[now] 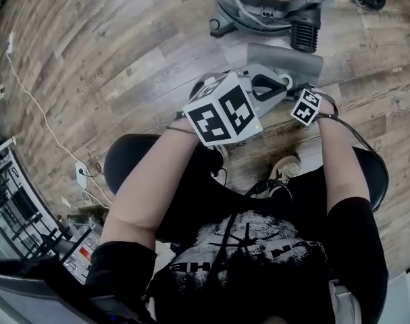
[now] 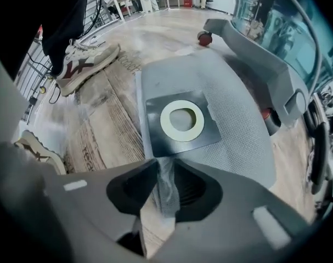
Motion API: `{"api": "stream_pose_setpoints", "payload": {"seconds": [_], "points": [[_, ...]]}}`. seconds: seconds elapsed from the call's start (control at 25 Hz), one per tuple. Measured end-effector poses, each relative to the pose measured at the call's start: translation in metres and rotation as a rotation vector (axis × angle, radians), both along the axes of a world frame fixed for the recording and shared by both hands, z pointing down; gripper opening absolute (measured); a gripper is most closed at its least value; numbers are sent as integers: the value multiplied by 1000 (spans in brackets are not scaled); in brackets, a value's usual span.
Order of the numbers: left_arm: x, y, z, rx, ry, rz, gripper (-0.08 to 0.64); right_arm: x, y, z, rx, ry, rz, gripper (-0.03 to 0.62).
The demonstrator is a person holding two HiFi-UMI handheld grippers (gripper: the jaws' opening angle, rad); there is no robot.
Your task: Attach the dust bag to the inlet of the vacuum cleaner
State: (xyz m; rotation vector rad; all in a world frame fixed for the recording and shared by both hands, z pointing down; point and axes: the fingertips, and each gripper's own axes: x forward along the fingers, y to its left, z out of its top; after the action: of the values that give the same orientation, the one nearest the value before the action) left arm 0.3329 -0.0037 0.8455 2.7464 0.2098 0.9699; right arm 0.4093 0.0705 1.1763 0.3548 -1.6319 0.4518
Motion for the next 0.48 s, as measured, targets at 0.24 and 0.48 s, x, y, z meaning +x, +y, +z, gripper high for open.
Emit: {"api": "stream_pose_setpoints", "payload": {"seconds": [0.24,0.48], "points": [[-5,3,9,-12,-17,-8,0,-4,0,-12,35,-15,-23,35],[-4,-2,9,-15,-3,-30,0,-2,-12,-55,49,-35,-101,18]]}}
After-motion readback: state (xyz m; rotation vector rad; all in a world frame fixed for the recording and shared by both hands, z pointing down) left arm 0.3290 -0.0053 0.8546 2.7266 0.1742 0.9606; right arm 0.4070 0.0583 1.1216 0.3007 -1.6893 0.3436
